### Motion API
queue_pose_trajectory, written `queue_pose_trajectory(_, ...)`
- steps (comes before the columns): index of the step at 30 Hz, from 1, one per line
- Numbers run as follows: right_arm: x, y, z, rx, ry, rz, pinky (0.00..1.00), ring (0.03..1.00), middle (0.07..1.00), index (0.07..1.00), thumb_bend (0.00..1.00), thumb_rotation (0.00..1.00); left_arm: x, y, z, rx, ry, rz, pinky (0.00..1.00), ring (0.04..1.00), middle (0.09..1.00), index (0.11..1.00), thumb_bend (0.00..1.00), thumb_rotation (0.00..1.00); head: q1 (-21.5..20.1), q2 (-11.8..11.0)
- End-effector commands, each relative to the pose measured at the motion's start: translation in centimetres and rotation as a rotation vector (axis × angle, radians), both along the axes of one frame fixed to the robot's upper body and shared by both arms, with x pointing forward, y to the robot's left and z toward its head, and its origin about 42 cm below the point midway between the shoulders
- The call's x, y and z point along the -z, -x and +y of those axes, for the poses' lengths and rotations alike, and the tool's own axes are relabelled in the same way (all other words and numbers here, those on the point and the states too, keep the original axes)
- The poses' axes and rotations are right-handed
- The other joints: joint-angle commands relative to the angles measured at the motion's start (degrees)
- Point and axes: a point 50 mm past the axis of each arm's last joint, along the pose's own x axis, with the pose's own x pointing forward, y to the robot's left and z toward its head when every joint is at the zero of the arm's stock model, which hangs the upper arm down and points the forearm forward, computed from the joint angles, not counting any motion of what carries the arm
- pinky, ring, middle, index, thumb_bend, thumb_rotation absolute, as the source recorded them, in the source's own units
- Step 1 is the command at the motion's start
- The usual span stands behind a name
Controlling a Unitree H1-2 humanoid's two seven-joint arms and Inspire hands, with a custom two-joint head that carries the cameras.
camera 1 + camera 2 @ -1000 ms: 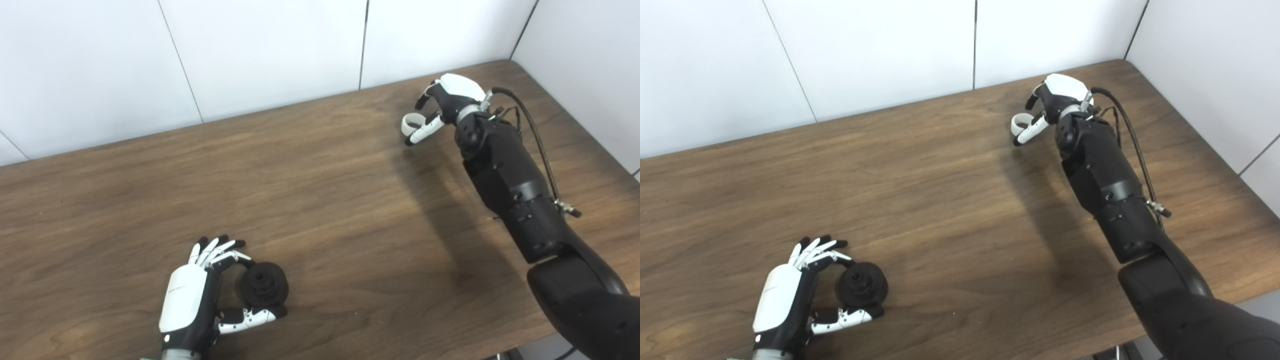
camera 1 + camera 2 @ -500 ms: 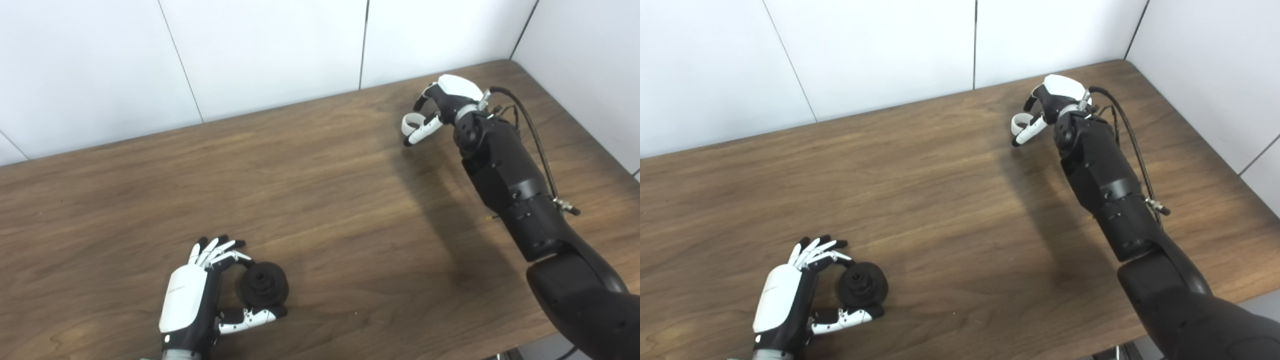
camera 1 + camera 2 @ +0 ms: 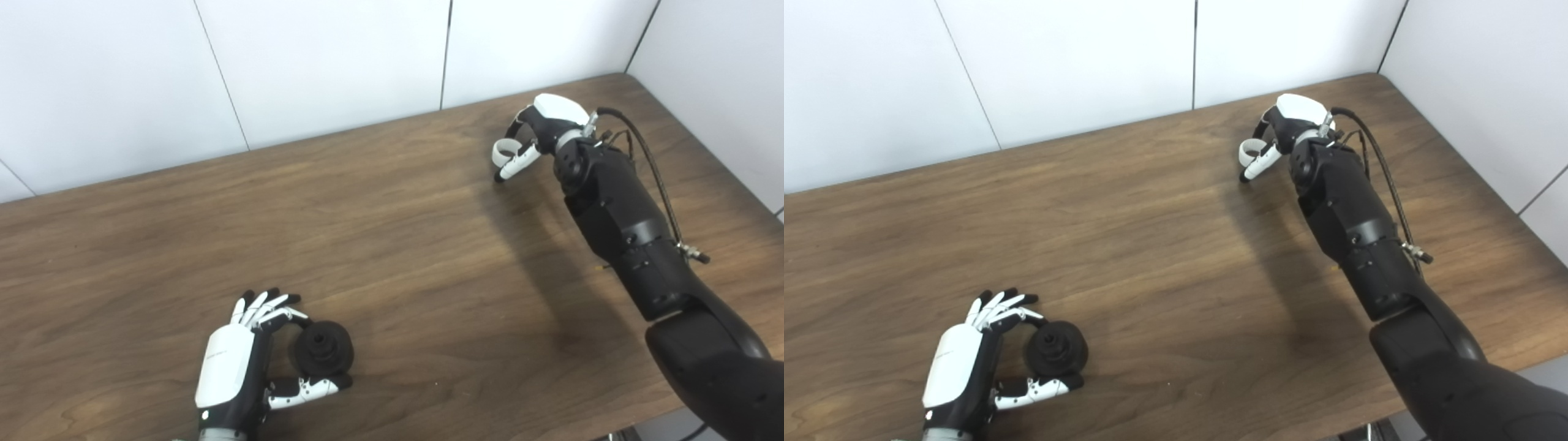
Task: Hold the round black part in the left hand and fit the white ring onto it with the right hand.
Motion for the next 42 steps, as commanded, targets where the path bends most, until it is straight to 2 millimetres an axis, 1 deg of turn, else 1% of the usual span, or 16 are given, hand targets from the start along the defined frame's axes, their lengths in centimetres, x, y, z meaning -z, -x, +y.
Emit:
queue_pose_trajectory(1, -3.7, -0.8, -0.5, -0.001, 0.031, -0.102, 0.94, 0.990, 0.936, 0.659, 0.79, 0.26, 0.1, 0.5, 0.3, -0.002, -0.008, 0.008, 1.00, 0.907, 0.811, 0.489, 0.51, 0.05, 0.0, 0.0)
queue_pose_trajectory(8, -3.6, -0.7, -0.6, -0.006, 0.040, -0.104, 0.91, 0.982, 0.928, 0.651, 0.78, 0.25, 0.1, 0.5, 0.3, -0.003, -0.008, 0.001, 1.00, 0.905, 0.808, 0.489, 0.51, 0.05, 0.0, 0.1)
queue_pose_trajectory(13, -3.4, -0.6, -0.8, -0.008, 0.041, -0.109, 0.93, 0.980, 0.918, 0.636, 0.77, 0.25, 0.0, 0.5, 0.3, -0.004, -0.002, 0.004, 1.00, 0.907, 0.808, 0.489, 0.51, 0.05, 0.0, 0.1)
queue_pose_trajectory(14, -3.4, -0.6, -0.8, -0.009, 0.041, -0.113, 0.93, 0.974, 0.904, 0.557, 0.65, 0.20, 0.0, 0.5, 0.3, -0.004, 0.000, 0.005, 1.00, 0.905, 0.807, 0.489, 0.51, 0.05, 0.0, 0.1)
queue_pose_trajectory(17, -3.2, -0.6, -0.7, -0.010, 0.040, -0.128, 0.94, 0.968, 0.894, 0.504, 0.55, 0.16, 0.0, 0.5, 0.3, -0.002, -0.005, 0.003, 1.00, 0.907, 0.809, 0.489, 0.51, 0.05, 0.0, 0.1)
queue_pose_trajectory(19, -3.2, -0.6, -0.7, -0.012, 0.036, -0.136, 0.93, 0.965, 0.884, 0.491, 0.53, 0.15, -0.1, 0.5, 0.4, -0.001, -0.006, 0.003, 1.00, 0.908, 0.811, 0.489, 0.51, 0.05, 0.0, 0.1)
queue_pose_trajectory(28, -3.0, -0.3, -0.6, -0.040, 0.064, -0.130, 0.94, 0.953, 0.829, 0.486, 0.52, 0.13, -0.2, 0.5, 0.2, -0.001, 0.005, -0.006, 1.00, 0.908, 0.808, 0.488, 0.51, 0.05, 0.2, 0.2)
queue_pose_trajectory(39, -2.7, 0.0, -0.7, -0.044, 0.069, -0.115, 0.95, 0.955, 0.827, 0.487, 0.52, 0.13, -0.1, 0.3, 0.1, 0.001, 0.013, -0.007, 1.00, 0.909, 0.810, 0.488, 0.51, 0.05, 0.6, -0.2)
queue_pose_trajectory(42, -3.0, 0.1, -0.6, -0.061, 0.072, -0.117, 0.94, 0.954, 0.831, 0.487, 0.52, 0.13, -0.1, 0.3, 0.0, 0.002, 0.017, -0.008, 1.00, 0.907, 0.808, 0.488, 0.51, 0.05, 1.0, -0.3)
